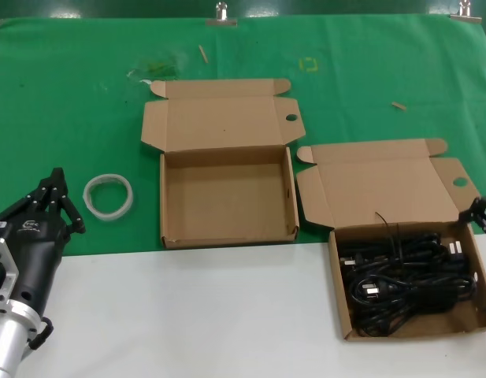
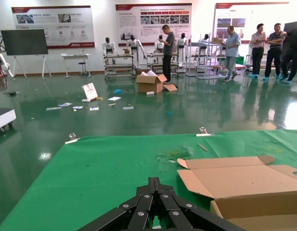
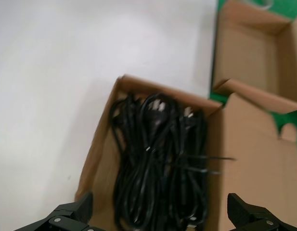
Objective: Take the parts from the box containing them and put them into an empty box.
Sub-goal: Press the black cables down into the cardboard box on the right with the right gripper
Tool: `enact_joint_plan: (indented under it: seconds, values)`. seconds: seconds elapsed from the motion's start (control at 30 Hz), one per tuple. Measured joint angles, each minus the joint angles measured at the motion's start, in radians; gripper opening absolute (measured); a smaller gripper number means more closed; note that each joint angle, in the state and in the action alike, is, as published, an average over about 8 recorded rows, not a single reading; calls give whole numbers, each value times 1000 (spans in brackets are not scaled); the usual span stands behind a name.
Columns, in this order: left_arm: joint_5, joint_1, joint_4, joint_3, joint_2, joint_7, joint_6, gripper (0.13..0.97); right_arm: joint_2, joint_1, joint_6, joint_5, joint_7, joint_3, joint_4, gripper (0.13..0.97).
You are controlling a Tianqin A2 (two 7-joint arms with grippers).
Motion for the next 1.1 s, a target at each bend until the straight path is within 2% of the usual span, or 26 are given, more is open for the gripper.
enact_joint_plan:
  seconds: [0.37, 0.73, 1.1]
  values:
    - [0, 0, 0, 0, 0, 0, 0, 140, -91, 69, -8, -120, -87, -74, -142, 966]
    - [0, 0, 0, 0, 0, 0, 0, 140, -157, 125, 16, -162, -129, -92, -249, 936]
    - [0, 0, 0, 0, 0, 0, 0, 140, -171, 140, 23, -168, -128, -89, -263, 800]
